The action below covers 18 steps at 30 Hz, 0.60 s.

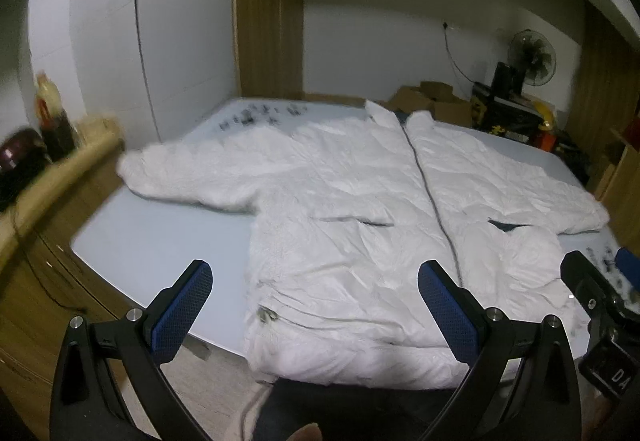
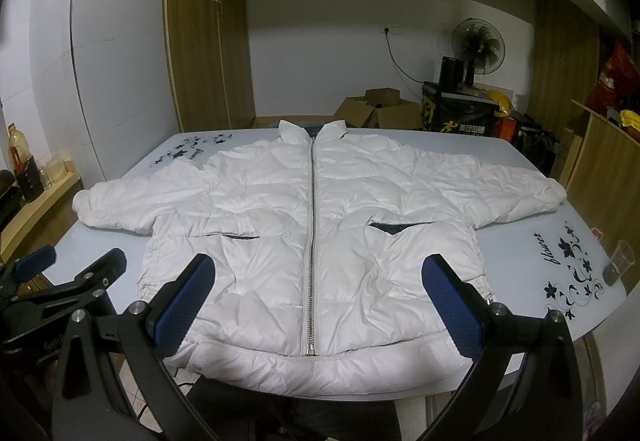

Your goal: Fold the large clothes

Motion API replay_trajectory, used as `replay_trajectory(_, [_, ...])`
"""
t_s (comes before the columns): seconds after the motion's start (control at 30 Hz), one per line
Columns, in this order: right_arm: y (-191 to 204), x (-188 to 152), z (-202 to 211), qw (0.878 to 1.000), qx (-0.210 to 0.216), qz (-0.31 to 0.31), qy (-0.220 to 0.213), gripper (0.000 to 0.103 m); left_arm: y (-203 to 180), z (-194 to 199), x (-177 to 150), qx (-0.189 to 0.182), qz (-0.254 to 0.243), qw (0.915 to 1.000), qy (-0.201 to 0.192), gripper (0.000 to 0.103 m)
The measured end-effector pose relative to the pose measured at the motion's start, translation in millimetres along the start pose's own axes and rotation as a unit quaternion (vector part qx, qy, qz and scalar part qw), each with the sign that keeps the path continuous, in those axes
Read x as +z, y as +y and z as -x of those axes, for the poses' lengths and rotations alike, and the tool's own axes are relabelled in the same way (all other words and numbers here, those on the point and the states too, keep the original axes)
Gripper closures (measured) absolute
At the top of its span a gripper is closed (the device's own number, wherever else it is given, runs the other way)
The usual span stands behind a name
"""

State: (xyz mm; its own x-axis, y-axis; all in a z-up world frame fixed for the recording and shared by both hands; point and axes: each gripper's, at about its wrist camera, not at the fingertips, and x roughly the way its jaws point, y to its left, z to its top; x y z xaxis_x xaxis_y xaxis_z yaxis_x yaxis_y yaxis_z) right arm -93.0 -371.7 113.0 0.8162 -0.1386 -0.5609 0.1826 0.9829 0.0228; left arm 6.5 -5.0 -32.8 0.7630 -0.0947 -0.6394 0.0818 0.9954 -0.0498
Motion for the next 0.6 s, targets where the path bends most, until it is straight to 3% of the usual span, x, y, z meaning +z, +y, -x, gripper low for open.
replay_trajectory(0.1, [0, 0, -1, 1.000, -0.001, -0.001, 0.000, 0.000, 27, -22, 6, -0.063, 0.062, 0.9948, 0.051, 0.000])
replay_trajectory(0.17, [0, 0, -4, 1.000, -0.001, -0.002, 0.007, 0.000, 60, -45, 12, -0.109, 0.131, 0.9815, 0.087, 0.000])
replay_trajectory(0.27, [-1, -1, -12, 1.000, -0.001, 0.000, 0.019, 0.000, 120, -85, 17, -0.143, 0.239, 0.9528, 0.122, 0.000])
replay_trajectory(0.33, [1, -2, -20, 1.000, 0.001, 0.005, 0.030, 0.000, 166, -109, 22, -0.132, 0.306, 0.9358, 0.115, 0.000])
replay_trajectory(0.4, [4, -6, -30, 0.999, 0.003, 0.010, 0.041, 0.000, 216, -134, 25, -0.137, 0.384, 0.9088, 0.090, 0.000])
replay_trajectory(0.47, [6, -9, -41, 0.998, 0.004, 0.014, 0.054, 0.000, 252, -155, 26, -0.129, 0.434, 0.8883, 0.078, 0.000])
replay_trajectory(0.5, [8, -12, -45, 0.998, 0.004, 0.016, 0.057, 0.000, 274, -171, 25, -0.131, 0.466, 0.8716, 0.074, 0.000])
replay_trajectory(0.6, [8, -15, -63, 0.997, 0.002, 0.017, 0.074, 0.000, 305, -207, 25, -0.147, 0.513, 0.8426, 0.073, 0.000])
